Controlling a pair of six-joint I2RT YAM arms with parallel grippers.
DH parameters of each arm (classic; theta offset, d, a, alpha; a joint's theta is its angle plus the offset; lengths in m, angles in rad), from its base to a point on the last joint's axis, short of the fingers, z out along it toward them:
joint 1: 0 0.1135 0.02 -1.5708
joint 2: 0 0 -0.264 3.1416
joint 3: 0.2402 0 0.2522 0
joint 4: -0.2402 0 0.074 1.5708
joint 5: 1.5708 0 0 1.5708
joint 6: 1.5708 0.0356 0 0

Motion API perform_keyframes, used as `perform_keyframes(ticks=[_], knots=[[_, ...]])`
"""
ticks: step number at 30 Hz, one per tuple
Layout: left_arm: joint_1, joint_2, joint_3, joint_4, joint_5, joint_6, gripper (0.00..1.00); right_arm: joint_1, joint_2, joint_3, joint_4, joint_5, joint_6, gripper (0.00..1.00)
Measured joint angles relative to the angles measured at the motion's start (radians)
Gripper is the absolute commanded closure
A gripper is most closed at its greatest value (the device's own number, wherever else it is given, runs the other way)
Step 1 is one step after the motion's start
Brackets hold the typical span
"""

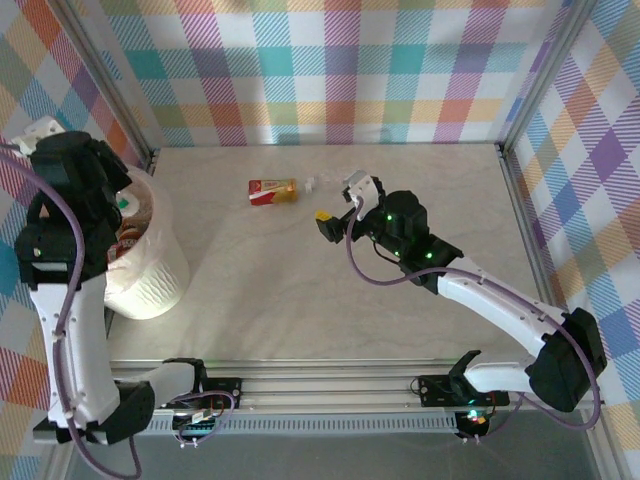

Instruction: Put the plastic bottles in the bin

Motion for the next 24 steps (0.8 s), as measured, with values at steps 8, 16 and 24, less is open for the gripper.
perform_keyframes(ticks=[8,16,24], knots=[[0.068,0.188,0.089,-0.208,-0.166,0.116,0.54,-0.014,0.006,0.016,-0.024,0.01,0.028,0.0],[0.177,0.268,0.042,-0.27,-0.145,0.192,0.47,-0.04,0.014,0.044,-0.042,0.014,0.091,0.0],[0.177,0.415,0.042,-0.29,-0.088,0.238,0.15,-0.062,0.014,0.045,-0.069,0.008,0.131,0.0]])
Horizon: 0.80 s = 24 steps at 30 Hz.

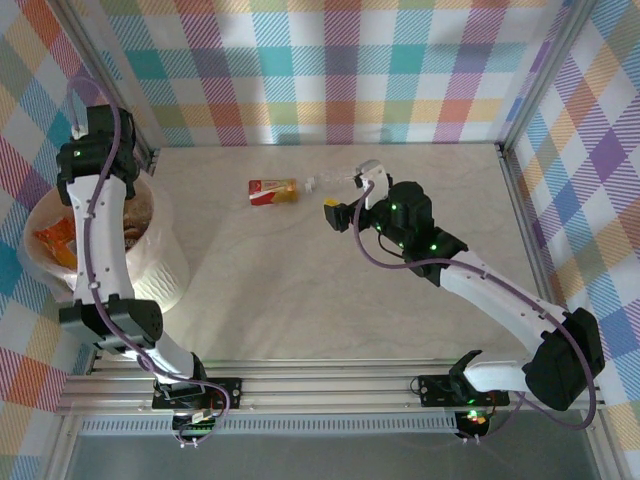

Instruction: Put the plastic bottles in the bin

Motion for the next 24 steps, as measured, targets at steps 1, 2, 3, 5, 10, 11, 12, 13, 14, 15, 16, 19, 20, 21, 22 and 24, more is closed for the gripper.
perform_keyframes(ticks=[1,2,3,5,10,11,12,13,14,15,16,19,20,21,22,24], knots=[[0.0,0.01,0.0,-0.003,0.009,0.007,0.11,-0.003,0.0,0.0,-0.002,0.0,0.002,0.0],[0.0,0.016,0.0,-0.006,0.019,0.007,0.08,-0.004,0.0,0.0,-0.006,-0.002,0.004,0.0],[0.0,0.016,0.0,-0.008,0.029,0.008,0.06,-0.006,0.0,0.0,-0.009,-0.003,0.005,0.0],[0.0,0.015,0.012,-0.02,0.045,0.009,0.05,-0.01,0.0,0.0,-0.013,-0.003,0.007,0.0],[0.0,-0.001,0.035,-0.017,0.124,0.0,0.01,-0.01,0.011,0.0,-0.01,-0.01,0.007,0.0],[0.0,-0.008,0.035,-0.016,0.143,-0.002,0.01,-0.01,0.016,0.0,-0.009,-0.01,0.01,0.0],[0.0,-0.015,0.035,-0.016,0.162,-0.003,0.0,-0.01,0.022,0.0,-0.008,-0.008,0.015,0.0],[0.0,-0.022,0.035,-0.015,0.177,-0.006,0.0,-0.01,0.027,0.001,-0.008,-0.005,0.021,0.0],[0.0,-0.03,0.035,-0.013,0.192,-0.009,0.0,-0.012,0.035,0.004,-0.013,0.0,0.033,0.0],[0.0,-0.039,0.035,-0.009,0.211,-0.013,0.0,-0.015,0.043,0.011,-0.022,0.002,0.044,0.0],[0.0,-0.046,0.035,-0.003,0.229,-0.018,0.0,-0.017,0.054,0.023,-0.033,0.005,0.058,0.0],[0.0,-0.076,0.032,0.03,0.294,-0.032,0.0,-0.026,0.091,0.069,-0.068,0.014,0.101,0.0],[0.0,-0.089,0.027,0.047,0.322,-0.039,0.0,-0.03,0.102,0.085,-0.08,0.017,0.119,0.0],[0.0,-0.104,0.019,0.064,0.353,-0.048,0.0,-0.034,0.112,0.1,-0.092,0.019,0.138,0.0],[0.0,-0.118,0.009,0.08,0.381,-0.053,0.0,-0.037,0.12,0.111,-0.103,0.02,0.15,0.0],[0.001,-0.159,-0.032,0.129,0.46,-0.069,0.0,-0.047,0.139,0.133,-0.117,0.02,0.177,0.0]])
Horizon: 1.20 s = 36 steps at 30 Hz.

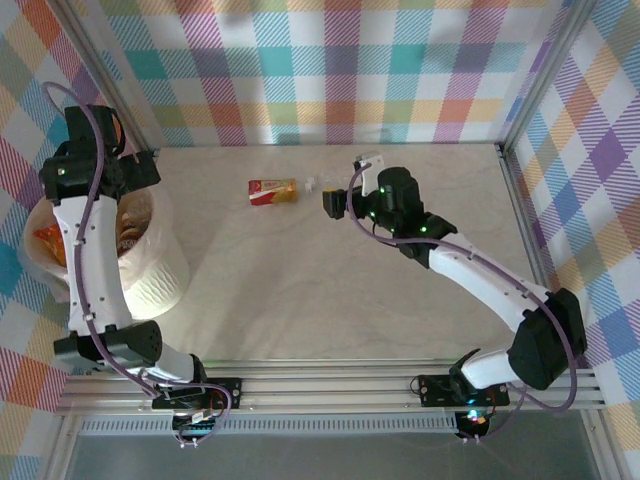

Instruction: Put the plastic bottles in the bin

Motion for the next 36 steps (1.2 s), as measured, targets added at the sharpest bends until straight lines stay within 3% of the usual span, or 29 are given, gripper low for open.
perform_keyframes(ticks=[10,13,15,21,24,30,36], knots=[[-0.004,-0.187,-0.288,0.337,0.521,-0.201,0.0,-0.1,0.133,0.054,-0.063,-0.081,0.182,0.0],[-0.046,-0.194,-0.37,0.459,0.644,-0.286,0.0,-0.151,0.191,0.087,-0.089,-0.121,0.274,0.0],[-0.119,-0.192,-0.43,0.522,0.688,-0.327,0.0,-0.188,0.235,0.109,-0.101,-0.147,0.34,0.0],[-0.366,-0.19,-0.586,0.633,0.701,-0.394,0.0,-0.257,0.388,0.211,-0.138,-0.183,0.505,0.0],[-0.443,-0.19,-0.632,0.687,0.687,-0.409,0.0,-0.285,0.477,0.276,-0.142,-0.213,0.584,0.0],[-0.537,-0.17,-0.682,0.793,0.63,-0.432,0.0,-0.318,0.675,0.425,-0.138,-0.265,0.731,0.0],[-0.558,-0.124,-0.696,0.82,0.603,-0.446,0.0,-0.324,0.813,0.521,-0.111,-0.275,0.85,0.0]])
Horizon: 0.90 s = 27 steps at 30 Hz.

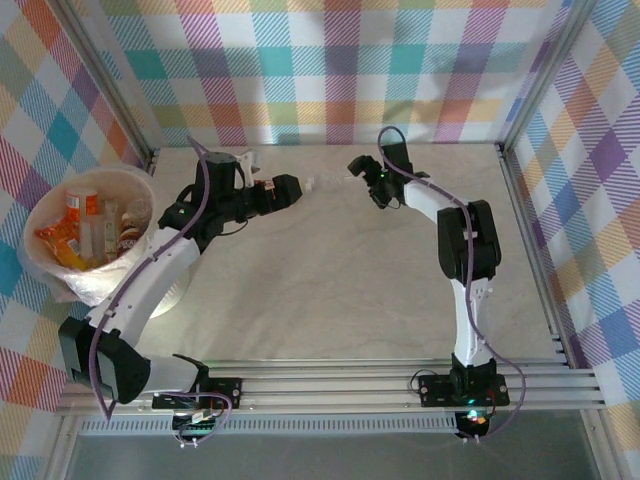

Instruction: Put the plastic bottles in the bin

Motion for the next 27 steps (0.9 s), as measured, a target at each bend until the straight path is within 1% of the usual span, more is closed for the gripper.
perform_keyframes(ticks=[8,12,14,19,25,27], knots=[[0.0,-0.028,-0.007,-0.029,-0.071,0.027,0.0,0.0,0.123,0.092,0.076,0.001,0.106,0.0],[0.0,-0.07,-0.035,-0.052,-0.1,0.039,0.0,-0.002,0.141,0.114,0.136,0.015,0.123,0.0],[0.0,-0.084,-0.043,-0.056,-0.113,0.043,0.0,-0.002,0.161,0.128,0.169,0.019,0.132,0.02],[0.0,-0.089,-0.047,-0.065,-0.137,0.05,0.0,-0.004,0.229,0.208,0.216,0.017,0.141,0.05],[0.0,-0.089,-0.047,-0.079,-0.146,0.053,0.0,-0.005,0.275,0.248,0.261,0.016,0.143,0.12],[0.0,-0.089,-0.047,-0.08,-0.15,0.054,0.0,-0.005,0.283,0.248,0.28,0.01,0.139,0.18]])
